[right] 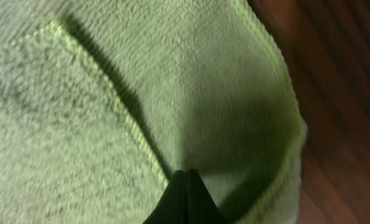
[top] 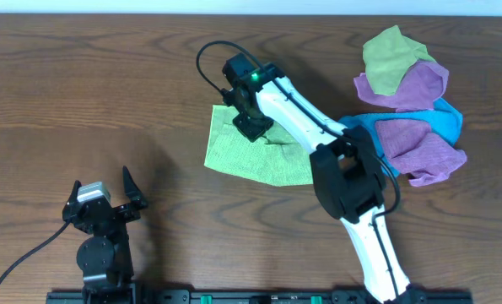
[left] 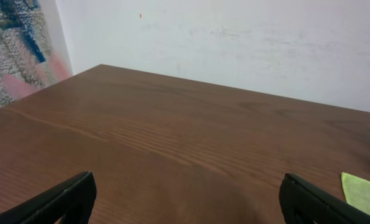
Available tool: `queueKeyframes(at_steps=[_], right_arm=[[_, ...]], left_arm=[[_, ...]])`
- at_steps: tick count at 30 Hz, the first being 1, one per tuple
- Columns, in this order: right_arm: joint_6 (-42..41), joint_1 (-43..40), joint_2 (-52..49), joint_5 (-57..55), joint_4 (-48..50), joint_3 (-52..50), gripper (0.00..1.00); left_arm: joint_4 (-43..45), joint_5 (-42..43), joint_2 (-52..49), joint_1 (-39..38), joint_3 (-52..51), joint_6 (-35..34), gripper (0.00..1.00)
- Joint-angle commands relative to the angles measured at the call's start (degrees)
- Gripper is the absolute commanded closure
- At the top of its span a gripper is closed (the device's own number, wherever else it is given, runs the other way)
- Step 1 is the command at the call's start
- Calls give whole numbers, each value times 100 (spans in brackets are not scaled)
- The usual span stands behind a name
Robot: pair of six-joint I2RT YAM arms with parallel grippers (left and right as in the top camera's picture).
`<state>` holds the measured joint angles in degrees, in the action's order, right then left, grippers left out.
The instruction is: Fold the cloth
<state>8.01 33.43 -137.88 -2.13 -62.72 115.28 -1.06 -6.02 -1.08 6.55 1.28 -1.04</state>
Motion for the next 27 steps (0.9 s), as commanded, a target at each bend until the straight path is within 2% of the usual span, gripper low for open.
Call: queueKeyframes(at_steps=[1,9,16,21,25,26,27], right_arm=[[85,46,-197,44,76,-35,99],[85,39,-555,26,704,-35,99],[11,39,-658,50,2065,-35,99],[-380,39,-658,570,3126,-35,99],[-586,42,-636,697,3117,-17,99],[-586,39,-619,713,3034,0,94],[-584,42,-568,710,2914,26,83]], left_arm=[[-256,-162,7,24,-101,105,5],[-256,-162,7,24,-103,105,5],[-256,-162,7,24,-101,105,5],[-256,-162,7,24,-101,105,5],[-256,-162,7,24,-103,105,4],[-256,-162,7,24,-101,105,5],[-256,-162,7,24,-103,105,5]])
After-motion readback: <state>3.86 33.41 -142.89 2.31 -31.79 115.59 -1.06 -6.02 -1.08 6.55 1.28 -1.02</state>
